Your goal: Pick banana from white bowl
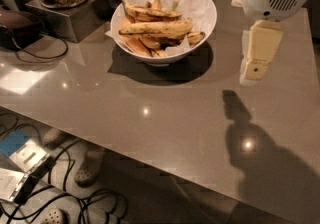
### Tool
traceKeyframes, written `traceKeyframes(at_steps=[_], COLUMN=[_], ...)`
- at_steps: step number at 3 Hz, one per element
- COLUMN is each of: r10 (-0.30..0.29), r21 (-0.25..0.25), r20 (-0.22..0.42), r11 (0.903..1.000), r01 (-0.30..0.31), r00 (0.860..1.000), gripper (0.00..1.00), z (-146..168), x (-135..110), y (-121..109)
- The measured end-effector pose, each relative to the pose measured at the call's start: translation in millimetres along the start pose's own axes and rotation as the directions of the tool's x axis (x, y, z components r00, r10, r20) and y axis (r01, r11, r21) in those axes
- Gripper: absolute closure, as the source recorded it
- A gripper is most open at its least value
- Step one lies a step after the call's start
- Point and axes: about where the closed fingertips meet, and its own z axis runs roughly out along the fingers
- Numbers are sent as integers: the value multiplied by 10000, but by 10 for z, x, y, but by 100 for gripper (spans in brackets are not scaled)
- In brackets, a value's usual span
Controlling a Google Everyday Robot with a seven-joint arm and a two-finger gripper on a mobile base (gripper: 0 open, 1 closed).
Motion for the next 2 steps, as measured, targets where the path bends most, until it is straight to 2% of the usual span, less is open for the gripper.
traceKeyframes(at_steps=[1,2], r10=[-202,-815], r21=[238,146], r20=[179,-48], r11=[9995,9966], r01=[197,816], r00=[9996,9967], gripper=[0,0], z=[7,283], x=[-195,-719], y=[-283,-993])
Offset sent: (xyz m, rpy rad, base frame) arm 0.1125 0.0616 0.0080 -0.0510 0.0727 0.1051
